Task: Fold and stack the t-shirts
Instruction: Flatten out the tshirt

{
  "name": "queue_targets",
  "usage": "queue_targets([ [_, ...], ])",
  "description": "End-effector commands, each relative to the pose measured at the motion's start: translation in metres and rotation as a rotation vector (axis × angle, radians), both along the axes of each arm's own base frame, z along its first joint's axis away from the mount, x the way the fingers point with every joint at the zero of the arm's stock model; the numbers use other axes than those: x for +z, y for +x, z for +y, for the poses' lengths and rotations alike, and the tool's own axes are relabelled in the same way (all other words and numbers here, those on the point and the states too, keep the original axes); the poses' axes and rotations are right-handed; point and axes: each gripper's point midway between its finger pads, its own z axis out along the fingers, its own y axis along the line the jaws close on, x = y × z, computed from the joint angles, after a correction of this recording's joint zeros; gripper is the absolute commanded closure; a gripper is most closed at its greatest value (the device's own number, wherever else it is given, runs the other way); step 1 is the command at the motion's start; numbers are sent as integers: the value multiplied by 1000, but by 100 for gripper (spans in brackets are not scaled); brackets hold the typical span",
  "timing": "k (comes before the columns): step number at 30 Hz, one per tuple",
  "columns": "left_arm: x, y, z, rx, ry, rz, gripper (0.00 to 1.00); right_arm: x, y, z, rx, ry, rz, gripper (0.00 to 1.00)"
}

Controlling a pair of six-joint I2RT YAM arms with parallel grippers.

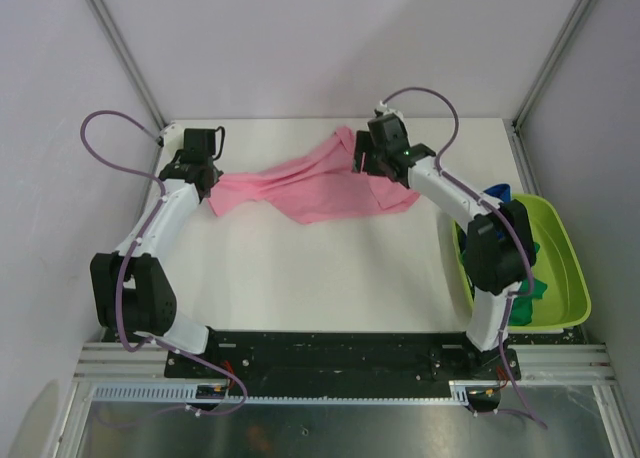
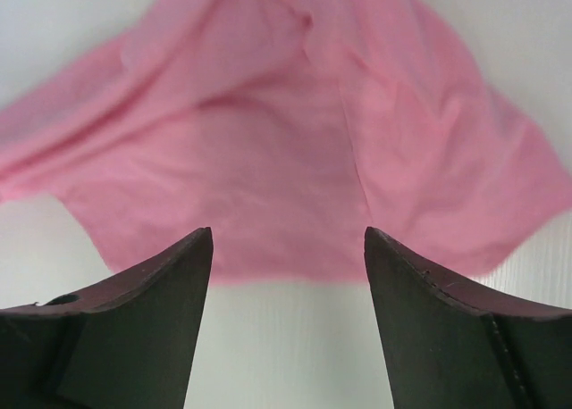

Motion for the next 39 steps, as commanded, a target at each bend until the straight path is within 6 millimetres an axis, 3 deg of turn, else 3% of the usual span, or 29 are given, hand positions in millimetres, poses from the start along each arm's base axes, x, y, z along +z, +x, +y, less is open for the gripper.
queue_targets([
  [1,14,8,-2,4,-17,-63,100,-21,-25,-5,-51,53,24,30],
  [5,11,7,-3,-8,-10,-57,100,-61,-43,7,-20,-1,86,34],
  [10,9,7,-3,-21,-2,-49,100,-84,-42,27,41,-30,79,34],
  [15,7,8,-4,-31,1,-42,100,-107,-42,33,63,-40,112,34],
  [31,1,8,-5,-37,-7,-33,100,-144,-70,31,21,-138,217,39],
  [35,1,6,-5,-38,-4,-32,100,-158,-75,32,18,-145,247,51],
  [39,-1,0,-4,-41,0,-27,100,-158,-78,28,8,-169,252,80],
])
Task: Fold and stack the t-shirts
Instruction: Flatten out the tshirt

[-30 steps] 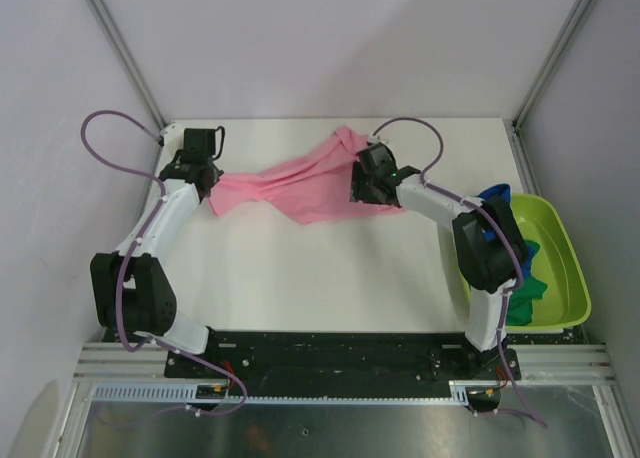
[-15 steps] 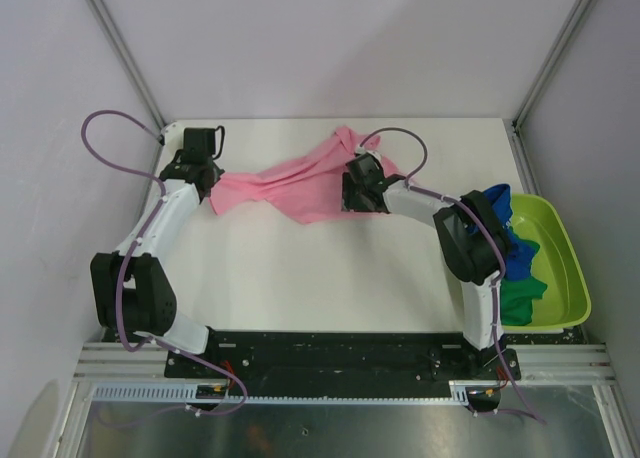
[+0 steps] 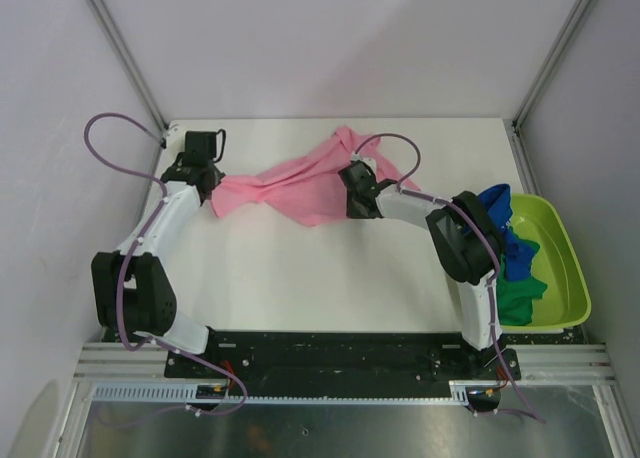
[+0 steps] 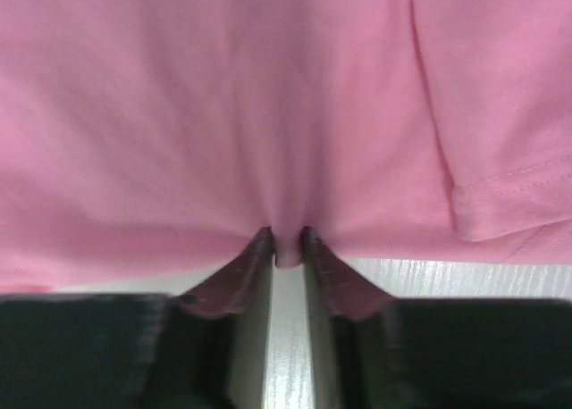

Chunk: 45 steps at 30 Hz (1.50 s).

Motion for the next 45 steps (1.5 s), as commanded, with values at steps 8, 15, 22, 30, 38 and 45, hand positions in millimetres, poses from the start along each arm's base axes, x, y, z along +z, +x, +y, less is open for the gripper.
queue_targets([
  [8,11,-35,10,2,55,-35,100,73,-13,-47,-83,-149,-86,100],
  [15,37,-56,16,0,95,-102,100,171,-16,-66,-32,-146,-237,100],
  [22,23,-28,18,34,116,-46,100,120,88,-28,64,-130,-194,100],
  [30,-11,8,17,55,126,47,100,64,157,6,82,-58,-107,74],
  [38,-18,17,17,55,132,61,100,104,135,-35,-25,-52,-174,32],
  [45,-16,14,19,57,142,63,100,118,78,-33,-47,-99,-198,29],
])
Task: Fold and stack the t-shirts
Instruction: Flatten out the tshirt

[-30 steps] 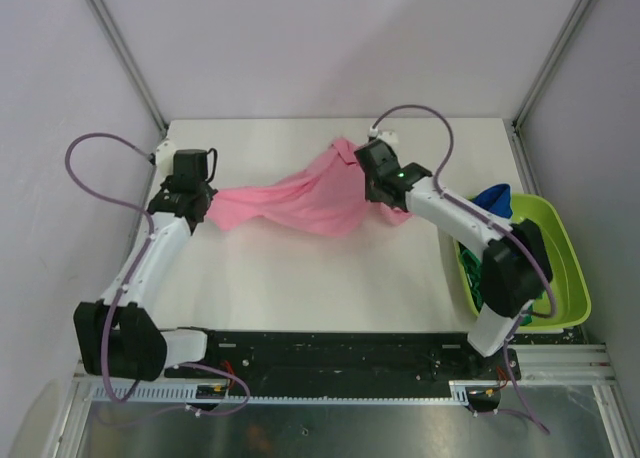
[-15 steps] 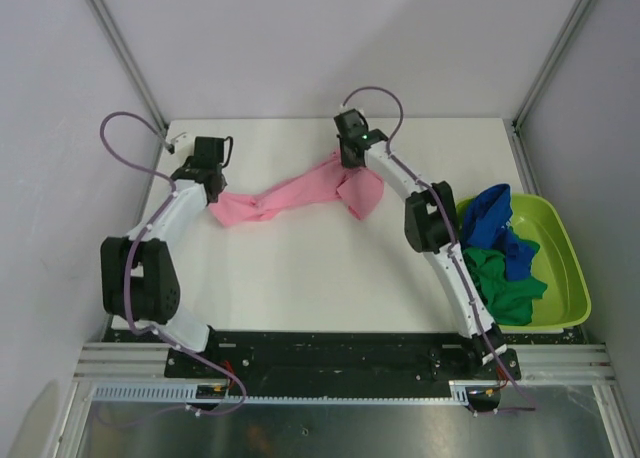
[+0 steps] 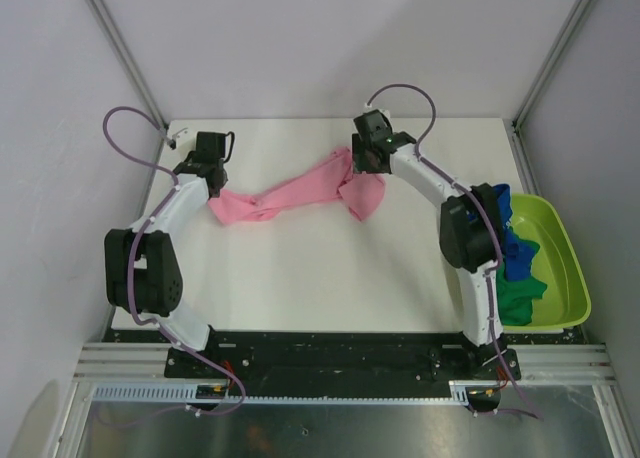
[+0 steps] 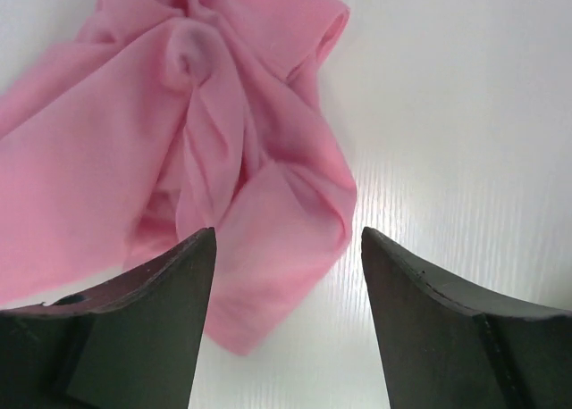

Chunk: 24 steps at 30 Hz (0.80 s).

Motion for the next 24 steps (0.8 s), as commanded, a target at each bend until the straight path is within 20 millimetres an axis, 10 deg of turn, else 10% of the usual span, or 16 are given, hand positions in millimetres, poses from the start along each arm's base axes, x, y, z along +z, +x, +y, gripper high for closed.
queue_targets([
  [1,21,7,5,25,30,-58,100,32,-25,22,-10,15,-107,29],
  [15,24,7,4,8,29,-59,100,-37,-30,50,-15,-45,-67,33],
  [24,26,5,6,11,36,-61,100,-19,-24,21,-89,-73,-96,97],
])
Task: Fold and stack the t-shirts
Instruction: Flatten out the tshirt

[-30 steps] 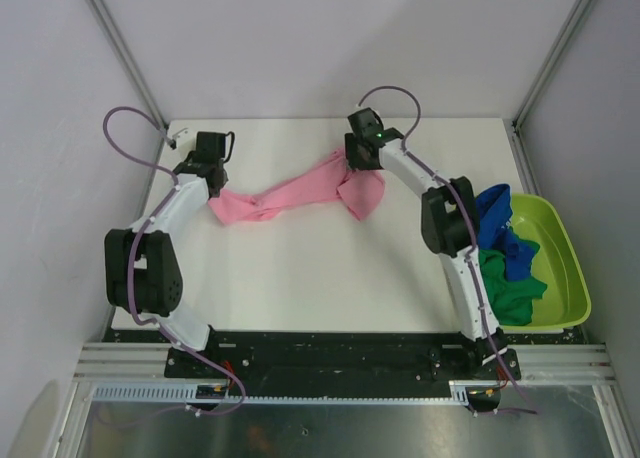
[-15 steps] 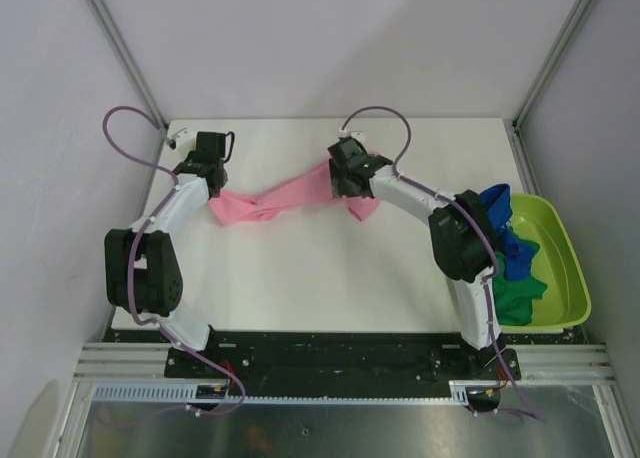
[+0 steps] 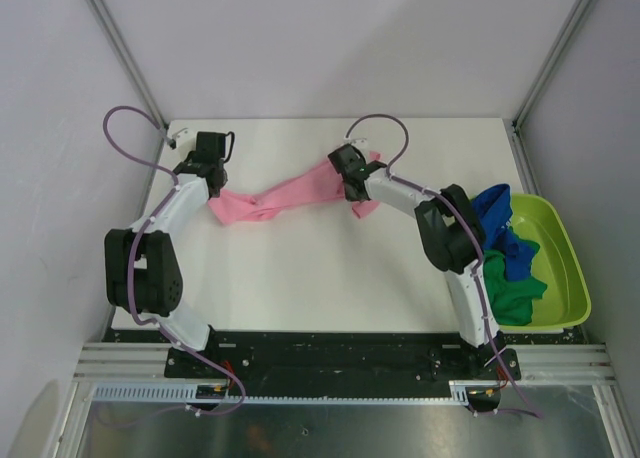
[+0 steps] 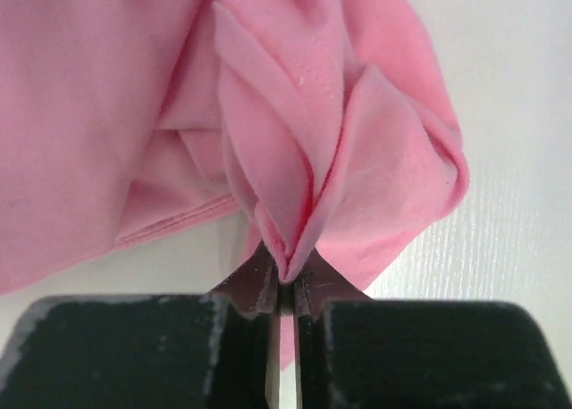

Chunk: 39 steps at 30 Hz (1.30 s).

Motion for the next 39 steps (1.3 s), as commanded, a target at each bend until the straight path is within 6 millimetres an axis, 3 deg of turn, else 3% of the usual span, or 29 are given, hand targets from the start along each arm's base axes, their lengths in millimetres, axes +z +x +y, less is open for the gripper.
queue_targets([
  [1,25,5,5,13,29,-64,100,54,19,-17,-69,32,-115,99],
  [4,27,3,8,23,45,-65,100,82,23,-42,-89,66,-127,100],
  [7,28,-2,15,46,66,-64,100,98,31,-83,-142,98,-119,100],
  [12,31,-7,26,73,84,-63,100,97,50,-141,-250,125,-90,98],
  [16,28,-8,26,68,80,-56,100,75,71,-165,-313,88,-41,66],
  [19,26,-7,25,59,77,-50,100,68,81,-172,-334,88,-12,43],
  [21,25,-6,24,55,73,-48,100,74,84,-172,-341,81,-19,37],
  [24,24,-4,23,51,65,-47,100,91,79,-164,-336,74,-47,37],
  [29,25,-1,22,49,59,-51,100,108,47,-132,-308,159,-79,54],
  [34,24,1,19,44,43,-54,100,80,14,-82,-211,373,-40,58],
  [39,23,1,17,41,35,-56,100,50,14,-54,-147,475,-7,59],
])
